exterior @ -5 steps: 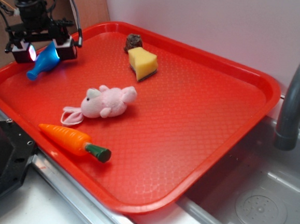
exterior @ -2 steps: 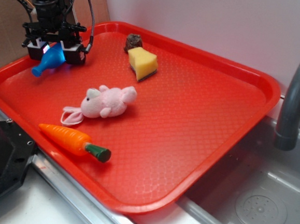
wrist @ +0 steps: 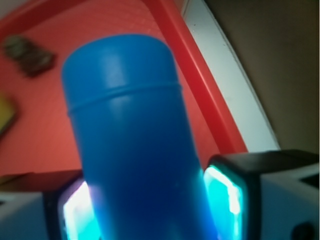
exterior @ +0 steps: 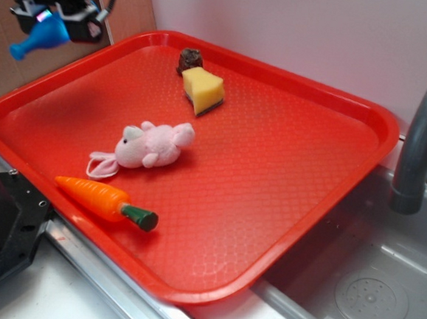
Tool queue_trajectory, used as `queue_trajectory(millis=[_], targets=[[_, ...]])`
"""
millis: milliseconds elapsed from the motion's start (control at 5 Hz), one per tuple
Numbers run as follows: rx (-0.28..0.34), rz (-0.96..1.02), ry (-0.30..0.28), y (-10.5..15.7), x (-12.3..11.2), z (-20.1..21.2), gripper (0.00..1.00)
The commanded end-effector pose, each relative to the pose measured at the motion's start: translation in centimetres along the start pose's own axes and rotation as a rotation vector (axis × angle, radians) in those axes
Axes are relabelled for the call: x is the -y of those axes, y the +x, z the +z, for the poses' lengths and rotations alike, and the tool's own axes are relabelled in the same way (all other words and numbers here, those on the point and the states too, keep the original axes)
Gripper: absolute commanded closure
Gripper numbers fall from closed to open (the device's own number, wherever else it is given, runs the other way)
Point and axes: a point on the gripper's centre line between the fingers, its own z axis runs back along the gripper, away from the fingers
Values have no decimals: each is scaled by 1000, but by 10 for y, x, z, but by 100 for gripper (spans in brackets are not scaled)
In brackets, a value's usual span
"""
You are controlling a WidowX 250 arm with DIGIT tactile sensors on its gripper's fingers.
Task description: Grab the blue bottle.
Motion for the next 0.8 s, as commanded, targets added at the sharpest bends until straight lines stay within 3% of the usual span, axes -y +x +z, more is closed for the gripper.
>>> queue_trajectory(millis=[0,200,400,600], targets=[[20,-168,-54,-33,30,78,100],[38,-262,12,-38,54,90,100],[25,-316,63,-28,74,91,100],[21,-332,62,-13,78,92,100]])
